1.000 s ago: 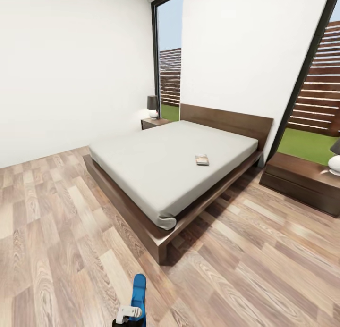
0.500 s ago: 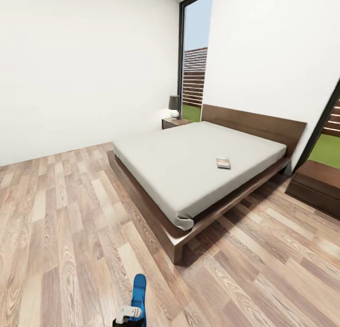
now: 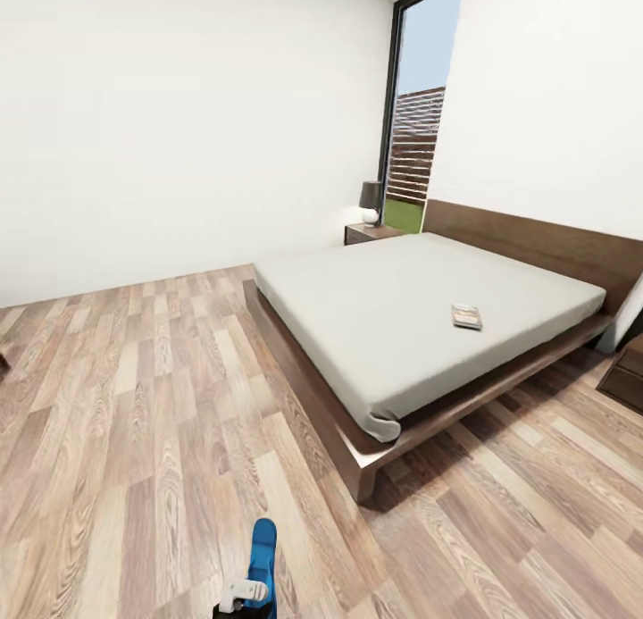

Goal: In the bedroom, move the book from the bed onto either nightstand, and place the two sandals side by side next to the bed.

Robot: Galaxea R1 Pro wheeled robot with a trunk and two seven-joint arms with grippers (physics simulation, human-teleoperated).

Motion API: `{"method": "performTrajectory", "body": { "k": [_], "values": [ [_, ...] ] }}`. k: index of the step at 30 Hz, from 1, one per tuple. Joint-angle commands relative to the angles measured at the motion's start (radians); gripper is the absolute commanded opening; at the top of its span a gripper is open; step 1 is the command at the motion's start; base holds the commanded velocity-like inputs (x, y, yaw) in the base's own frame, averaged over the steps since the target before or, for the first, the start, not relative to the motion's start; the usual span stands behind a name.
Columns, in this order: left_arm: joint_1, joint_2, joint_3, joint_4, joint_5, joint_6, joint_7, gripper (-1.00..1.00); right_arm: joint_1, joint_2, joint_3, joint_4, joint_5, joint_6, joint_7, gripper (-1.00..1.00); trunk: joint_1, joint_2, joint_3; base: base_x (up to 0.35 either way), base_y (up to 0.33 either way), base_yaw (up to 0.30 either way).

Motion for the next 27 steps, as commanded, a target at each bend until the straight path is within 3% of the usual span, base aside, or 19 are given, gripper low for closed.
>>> {"method": "performTrajectory", "body": {
  "k": [1, 27],
  "values": [
    [-0.001, 0.000, 0.000, 0.002, 0.006, -0.001, -0.003, -1.00, 0.000, -0.001, 0.008, -0.002, -0.011, 0.007, 0.002, 1.00, 0.000, 0.000, -0.001, 0.000, 0.000, 0.290],
    [-0.001, 0.000, 0.000, 0.002, 0.006, -0.001, -0.004, -1.00, 0.000, -0.001, 0.008, -0.002, -0.011, 0.007, 0.002, 1.00, 0.000, 0.000, -0.001, 0.000, 0.000, 0.290]
  ]
}}
